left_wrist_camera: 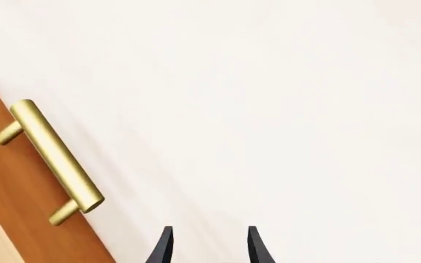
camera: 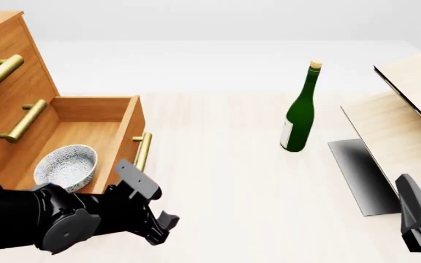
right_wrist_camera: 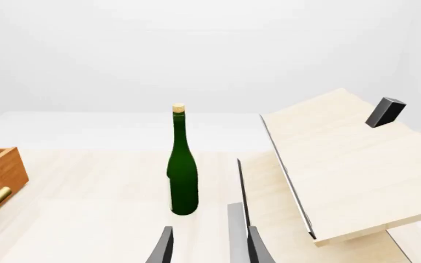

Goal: Put the bowl in the bottom drawer of the cabinet and close it.

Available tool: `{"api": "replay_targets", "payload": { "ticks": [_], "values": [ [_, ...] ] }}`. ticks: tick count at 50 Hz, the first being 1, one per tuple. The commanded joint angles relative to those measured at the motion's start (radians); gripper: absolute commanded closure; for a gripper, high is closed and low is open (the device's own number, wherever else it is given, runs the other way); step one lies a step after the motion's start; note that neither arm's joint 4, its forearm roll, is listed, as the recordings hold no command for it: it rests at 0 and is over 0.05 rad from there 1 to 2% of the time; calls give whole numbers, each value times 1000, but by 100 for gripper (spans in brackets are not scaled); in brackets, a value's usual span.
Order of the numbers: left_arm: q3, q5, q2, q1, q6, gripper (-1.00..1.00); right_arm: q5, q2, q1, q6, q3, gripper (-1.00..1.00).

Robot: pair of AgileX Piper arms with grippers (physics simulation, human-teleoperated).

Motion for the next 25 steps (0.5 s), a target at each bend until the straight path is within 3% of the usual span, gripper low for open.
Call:
{"api": "replay_targets", "payload": {
  "ticks": [1, 25],
  "values": [
    [58, -28, 5, 42, -1, -100, 0, 0, 0, 0, 0, -100],
    [101, -43, -18, 132, 5, -100, 0, 0, 0, 0, 0, -100]
  ]
}}
